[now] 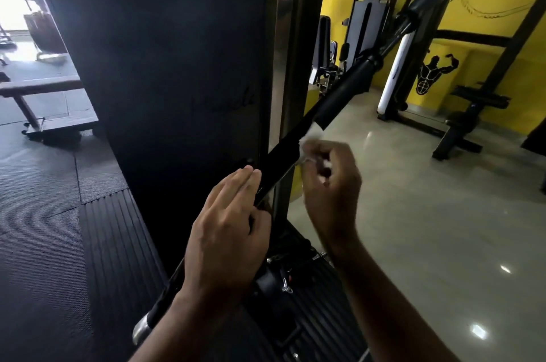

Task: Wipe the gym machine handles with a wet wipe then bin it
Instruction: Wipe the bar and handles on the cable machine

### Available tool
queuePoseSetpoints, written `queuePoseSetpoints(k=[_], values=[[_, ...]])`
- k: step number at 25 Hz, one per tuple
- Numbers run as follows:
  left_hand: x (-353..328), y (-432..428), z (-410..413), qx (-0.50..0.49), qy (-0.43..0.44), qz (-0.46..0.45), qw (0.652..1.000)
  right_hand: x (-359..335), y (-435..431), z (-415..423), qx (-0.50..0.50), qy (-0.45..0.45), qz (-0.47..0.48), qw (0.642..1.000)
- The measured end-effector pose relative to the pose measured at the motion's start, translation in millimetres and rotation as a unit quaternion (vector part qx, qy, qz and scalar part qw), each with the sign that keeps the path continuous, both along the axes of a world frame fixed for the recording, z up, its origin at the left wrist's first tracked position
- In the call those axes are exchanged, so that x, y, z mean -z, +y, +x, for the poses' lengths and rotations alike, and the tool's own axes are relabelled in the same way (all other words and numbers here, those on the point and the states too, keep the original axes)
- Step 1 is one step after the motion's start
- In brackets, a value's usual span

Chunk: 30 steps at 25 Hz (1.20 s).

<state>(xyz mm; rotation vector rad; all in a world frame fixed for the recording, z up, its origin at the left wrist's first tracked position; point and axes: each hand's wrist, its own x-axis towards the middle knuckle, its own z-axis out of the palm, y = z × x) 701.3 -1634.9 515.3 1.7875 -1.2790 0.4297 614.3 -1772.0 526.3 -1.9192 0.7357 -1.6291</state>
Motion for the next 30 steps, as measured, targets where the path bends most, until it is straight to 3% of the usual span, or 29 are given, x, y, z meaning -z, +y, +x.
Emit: queuePoseSetpoints(k=[1, 3, 5, 8, 13, 16, 18, 21, 23, 25, 27, 28, 30], values=[[-0.4, -2.4, 1.2, -0.005, -0.005, -0.004, 1.0, 1.3, 7.2, 6.3, -0.039, -0.09, 0.137, 0.986], [-2.1, -8.4, 1.5, -0.017, -0.008, -0.005, 1.0, 2.2, 17.8, 18.7, -0.159, -0.242, 0.37, 0.883], [-6.7, -13.4, -1.5, -0.032, -0.009, 0.001, 0.999, 3.9, 14.4, 23.6, -0.266, -0.315, 0.459, 0.787], [-13.4, -19.2, -1.2, -0.059, -0.028, 0.0, 0.998, -0.4, 3.8, 25.3, -0.349, -0.38, 0.496, 0.698], [-24.0, -29.2, -9.7, -0.101, -0.053, -0.015, 0.993, -4.4, -6.2, 23.3, -0.41, -0.331, 0.513, 0.678], [-27.3, -32.7, -9.4, -0.099, -0.062, -0.019, 0.993, -12.8, -21.9, 22.2, -0.409, -0.389, 0.513, 0.647], [-28.1, -35.0, -9.9, -0.102, -0.056, -0.029, 0.993, -12.2, -19.9, 19.5, -0.402, -0.358, 0.508, 0.672], [-30.5, -42.5, -8.1, -0.109, -0.045, -0.038, 0.992, -7.9, -22.3, 19.4, -0.283, -0.321, 0.433, 0.793], [-30.7, -48.3, -7.8, -0.114, -0.039, -0.044, 0.992, -6.4, -29.1, 21.6, -0.185, -0.276, 0.291, 0.897], [-30.8, -52.1, -5.2, -0.114, -0.029, -0.059, 0.991, 2.9, -34.4, 25.1, -0.133, -0.161, 0.022, 0.978], [-29.6, -53.3, -0.4, -0.11, -0.028, -0.06, 0.992, 13.0, -49.1, 25.9, -0.105, -0.036, -0.224, 0.968], [-29.0, -53.3, 2.6, -0.107, -0.028, -0.058, 0.992, 11.5, -59.8, 25.6, -0.085, 0.0, -0.27, 0.959], [-28.4, -53.7, 8.4, -0.097, -0.025, -0.045, 0.994, -1.6, -73.0, 26.1, -0.042, 0.023, -0.25, 0.967]])
